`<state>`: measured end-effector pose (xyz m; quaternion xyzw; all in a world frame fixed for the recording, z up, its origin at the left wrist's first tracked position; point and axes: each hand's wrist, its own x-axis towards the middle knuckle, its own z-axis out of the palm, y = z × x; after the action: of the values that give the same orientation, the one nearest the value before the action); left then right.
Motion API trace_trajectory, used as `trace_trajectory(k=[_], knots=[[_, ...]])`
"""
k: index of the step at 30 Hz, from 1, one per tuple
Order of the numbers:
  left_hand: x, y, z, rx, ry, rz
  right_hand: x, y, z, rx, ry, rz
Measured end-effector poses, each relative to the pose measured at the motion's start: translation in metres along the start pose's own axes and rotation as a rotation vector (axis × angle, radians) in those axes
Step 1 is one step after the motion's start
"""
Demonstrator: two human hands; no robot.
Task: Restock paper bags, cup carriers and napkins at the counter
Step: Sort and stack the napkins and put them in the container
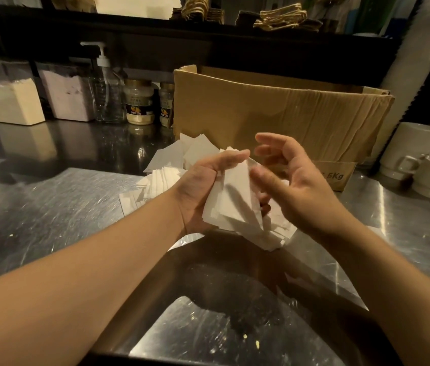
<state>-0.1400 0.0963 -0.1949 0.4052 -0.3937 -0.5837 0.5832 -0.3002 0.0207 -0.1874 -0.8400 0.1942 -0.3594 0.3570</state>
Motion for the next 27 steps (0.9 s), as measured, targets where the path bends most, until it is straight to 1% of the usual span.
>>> trace_trajectory(k=[2, 4, 6, 9, 11, 13, 15, 17, 19, 21, 23, 25, 27], knots=[[0.001, 0.001, -0.001, -0.028, -0.007, -0.019, -0.002, 0.002, -0.003, -0.101, -0.166, -0.071], [0.000, 0.000, -0.001, -0.051, -0.006, -0.015, -0.004, 0.002, -0.002, -0.181, -0.270, -0.118], [0.000, 0.001, 0.000, -0.059, -0.010, -0.018, -0.004, 0.001, -0.002, -0.205, -0.295, -0.114], [-0.001, 0.001, 0.001, -0.055, -0.015, -0.001, -0.003, 0.003, -0.002, -0.210, -0.297, -0.109], [-0.002, 0.003, 0.000, -0.081, -0.012, -0.022, -0.003, 0.005, -0.002, -0.188, -0.293, -0.115], [-0.004, 0.005, -0.002, -0.115, -0.037, -0.026, -0.002, 0.007, -0.002, -0.147, -0.231, -0.122], [-0.004, 0.007, -0.003, -0.106, -0.012, -0.011, 0.000, 0.010, -0.002, -0.121, -0.098, -0.122], [-0.005, 0.011, -0.003, -0.162, 0.035, 0.010, 0.002, 0.010, -0.003, -0.018, 0.028, -0.112], [-0.005, 0.014, -0.004, -0.238, 0.023, -0.007, 0.004, 0.009, -0.004, 0.093, 0.140, -0.092], [-0.005, 0.016, -0.006, -0.291, 0.005, -0.018, 0.005, 0.009, -0.006, 0.070, 0.238, -0.075], [-0.004, 0.018, -0.011, -0.347, -0.001, 0.011, 0.006, 0.011, -0.006, -0.013, 0.265, -0.052], [-0.004, 0.020, -0.014, -0.393, -0.012, 0.046, 0.007, 0.015, -0.005, -0.134, 0.231, -0.028], [-0.004, 0.023, -0.016, -0.427, -0.016, 0.068, 0.008, 0.020, -0.005, -0.304, 0.167, -0.009]])
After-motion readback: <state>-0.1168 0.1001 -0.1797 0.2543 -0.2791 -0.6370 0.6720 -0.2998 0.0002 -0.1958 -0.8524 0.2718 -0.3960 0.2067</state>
